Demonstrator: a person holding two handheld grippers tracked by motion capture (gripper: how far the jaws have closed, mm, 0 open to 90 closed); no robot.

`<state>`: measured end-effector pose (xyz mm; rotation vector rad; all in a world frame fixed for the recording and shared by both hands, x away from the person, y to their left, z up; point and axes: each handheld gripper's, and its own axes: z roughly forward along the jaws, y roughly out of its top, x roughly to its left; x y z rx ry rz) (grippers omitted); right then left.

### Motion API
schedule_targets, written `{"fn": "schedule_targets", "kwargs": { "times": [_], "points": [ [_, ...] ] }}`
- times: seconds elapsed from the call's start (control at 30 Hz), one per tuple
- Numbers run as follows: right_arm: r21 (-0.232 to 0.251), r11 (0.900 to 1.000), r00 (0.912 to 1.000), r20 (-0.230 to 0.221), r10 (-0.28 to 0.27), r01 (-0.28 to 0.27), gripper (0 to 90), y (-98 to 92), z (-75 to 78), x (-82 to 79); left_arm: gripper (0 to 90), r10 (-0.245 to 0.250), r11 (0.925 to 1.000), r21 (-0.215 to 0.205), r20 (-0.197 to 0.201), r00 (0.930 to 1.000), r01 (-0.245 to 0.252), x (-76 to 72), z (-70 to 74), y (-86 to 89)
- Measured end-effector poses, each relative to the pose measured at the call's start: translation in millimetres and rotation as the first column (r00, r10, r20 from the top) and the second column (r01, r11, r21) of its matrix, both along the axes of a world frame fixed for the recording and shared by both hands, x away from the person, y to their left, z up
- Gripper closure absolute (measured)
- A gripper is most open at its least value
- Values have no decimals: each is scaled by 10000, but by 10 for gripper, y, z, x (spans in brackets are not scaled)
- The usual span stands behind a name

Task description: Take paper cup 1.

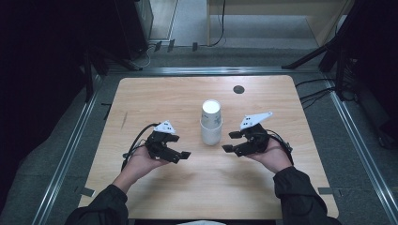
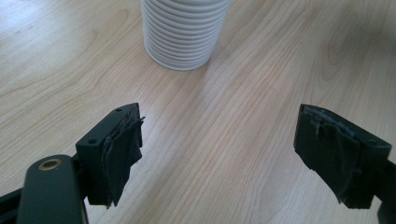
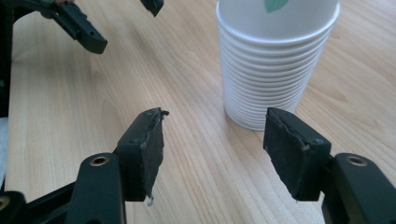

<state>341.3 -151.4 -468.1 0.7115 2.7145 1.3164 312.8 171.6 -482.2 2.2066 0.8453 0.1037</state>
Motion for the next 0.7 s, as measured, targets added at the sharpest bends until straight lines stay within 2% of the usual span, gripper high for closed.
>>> {"fn": "schedule_targets", "kwargs": {
  "times": [0.1, 0.17, 0.27, 0.37, 0.47, 0.5, 0.53, 0.63, 0.67, 0.7],
  "points": [
    [28, 9999, 9999, -53, 153, -153, 422, 0, 8, -5, 155, 20, 10000, -18, 5, 10000, -20, 11, -6, 7],
    [-126, 9999, 9999, -101, 106, -107, 446, 5, 2, -1, 156, -103, 9999, -29, -40, 9999, 103, 13, -11, 11],
    [-194, 9997, 9998, -149, 150, -153, 447, 17, 9, 1, 155, -203, 9998, 8, -26, 9998, 203, 3, -9, 4],
    [-69, 9998, 9998, -46, 186, -187, 449, 12, 35, -3, 156, -228, 9997, -114, -34, 9997, 228, -1, 17, 14],
    [-236, 9993, 9996, -13, 276, -276, 456, 2, 46, 18, 155, -306, 9994, -144, 62, 9995, 307, -14, 39, 24],
    [-304, 9994, 9998, 29, 185, -184, 457, -5, 61, 25, 156, -317, 9994, -116, 74, 9995, 317, -16, 44, 27],
    [-91, 9999, 9999, 136, 64, -63, 441, -22, 112, 41, 155, -348, 9994, -87, 109, 9993, 349, -22, 47, 30],
    [-40, 10000, 9997, 216, 76, -75, 406, -27, 167, 48, 156, -358, 9994, -11, 111, 9993, 358, -30, 52, 45],
    [-105, 9999, 9997, 215, 136, -134, 393, -24, 198, 58, 156, -374, 9993, -16, 104, 9992, 374, -30, 54, 48],
    [-431, 9987, 9992, 304, 267, -253, 389, -18, 249, 74, 155, -389, 9992, -17, 88, 9992, 389, -30, 55, 49]
  ]
}}
